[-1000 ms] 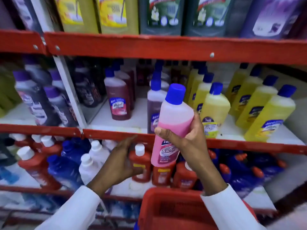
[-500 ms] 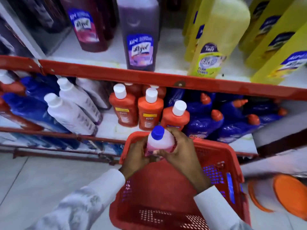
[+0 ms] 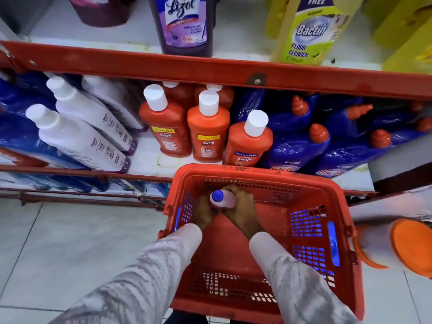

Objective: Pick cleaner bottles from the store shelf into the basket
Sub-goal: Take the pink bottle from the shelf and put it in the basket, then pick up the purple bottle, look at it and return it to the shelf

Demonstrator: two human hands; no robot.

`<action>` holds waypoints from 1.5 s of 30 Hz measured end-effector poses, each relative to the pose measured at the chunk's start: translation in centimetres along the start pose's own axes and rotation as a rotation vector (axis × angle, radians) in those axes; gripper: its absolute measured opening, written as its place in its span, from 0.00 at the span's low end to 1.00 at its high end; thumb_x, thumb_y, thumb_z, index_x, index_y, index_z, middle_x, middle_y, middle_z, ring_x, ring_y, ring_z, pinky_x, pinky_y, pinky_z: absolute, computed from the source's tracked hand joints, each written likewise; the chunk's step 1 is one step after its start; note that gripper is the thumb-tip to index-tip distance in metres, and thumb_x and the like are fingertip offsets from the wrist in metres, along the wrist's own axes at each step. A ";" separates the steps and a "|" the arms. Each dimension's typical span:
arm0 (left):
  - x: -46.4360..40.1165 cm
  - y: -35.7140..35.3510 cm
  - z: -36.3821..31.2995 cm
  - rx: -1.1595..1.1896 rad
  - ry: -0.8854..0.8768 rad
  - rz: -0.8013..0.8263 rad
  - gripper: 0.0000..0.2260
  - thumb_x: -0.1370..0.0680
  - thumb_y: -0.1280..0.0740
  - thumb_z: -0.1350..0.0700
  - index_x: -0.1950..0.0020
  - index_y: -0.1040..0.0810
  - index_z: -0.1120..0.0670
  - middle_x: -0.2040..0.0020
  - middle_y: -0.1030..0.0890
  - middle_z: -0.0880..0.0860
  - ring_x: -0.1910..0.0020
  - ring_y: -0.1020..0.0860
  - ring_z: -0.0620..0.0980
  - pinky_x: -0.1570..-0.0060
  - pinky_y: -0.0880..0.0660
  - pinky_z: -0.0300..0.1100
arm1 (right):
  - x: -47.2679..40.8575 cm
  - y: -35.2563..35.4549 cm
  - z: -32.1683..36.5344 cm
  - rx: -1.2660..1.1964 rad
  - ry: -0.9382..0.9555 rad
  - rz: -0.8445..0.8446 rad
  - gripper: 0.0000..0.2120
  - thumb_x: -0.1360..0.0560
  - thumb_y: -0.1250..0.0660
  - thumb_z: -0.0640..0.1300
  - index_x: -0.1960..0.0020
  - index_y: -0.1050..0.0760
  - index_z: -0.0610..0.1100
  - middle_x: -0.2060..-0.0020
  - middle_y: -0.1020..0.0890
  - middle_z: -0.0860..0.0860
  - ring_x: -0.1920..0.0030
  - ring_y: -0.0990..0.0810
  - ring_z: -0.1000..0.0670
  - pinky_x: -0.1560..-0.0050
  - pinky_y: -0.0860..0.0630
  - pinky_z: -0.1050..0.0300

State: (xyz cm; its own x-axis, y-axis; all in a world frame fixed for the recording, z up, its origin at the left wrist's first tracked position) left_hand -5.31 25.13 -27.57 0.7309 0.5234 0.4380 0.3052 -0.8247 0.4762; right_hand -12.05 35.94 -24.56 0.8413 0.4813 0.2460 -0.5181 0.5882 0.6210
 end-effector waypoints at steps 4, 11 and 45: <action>1.4 2.0 -2.7 0.095 -0.042 0.010 0.16 0.30 0.32 0.63 0.43 0.19 0.61 0.46 0.16 0.63 0.45 0.19 0.57 0.41 0.23 0.56 | -0.4 1.0 0.6 0.039 0.003 0.044 0.26 0.39 0.19 0.37 0.41 0.17 0.42 0.46 0.12 0.43 0.44 0.14 0.44 0.40 0.22 0.55; 5.8 10.3 -9.2 -0.208 -0.520 -0.147 0.17 0.30 0.31 0.64 0.43 0.20 0.50 0.40 0.18 0.53 0.40 0.22 0.51 0.32 0.32 0.39 | 1.1 7.4 7.9 0.100 0.229 -0.135 0.17 0.32 0.29 0.41 0.44 0.17 0.52 0.48 0.12 0.54 0.49 0.14 0.51 0.45 0.18 0.50; -1.4 26.5 -17.7 -0.583 -0.765 -0.624 0.15 0.25 0.37 0.44 0.41 0.24 0.46 0.43 0.21 0.50 0.40 0.27 0.55 0.26 0.45 0.63 | -1.7 18.7 36.4 -1.464 0.953 0.672 0.35 0.51 0.29 0.45 0.45 0.26 0.37 0.56 0.20 0.41 0.56 0.21 0.39 0.51 0.25 0.50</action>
State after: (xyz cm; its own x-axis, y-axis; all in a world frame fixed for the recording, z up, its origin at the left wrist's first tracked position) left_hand -9.11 6.35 -2.07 0.7921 0.3744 -0.4822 0.5616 -0.1375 0.8159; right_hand -17.61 22.47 13.76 0.3764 0.6899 -0.6183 -0.8221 -0.0590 -0.5663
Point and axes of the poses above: each hand's wrist, its own x-axis away from the middle knuckle, its own y-axis out of the back of the hand, z = x × y, the point moved 1 cm from there along -x, towards the middle knuckle
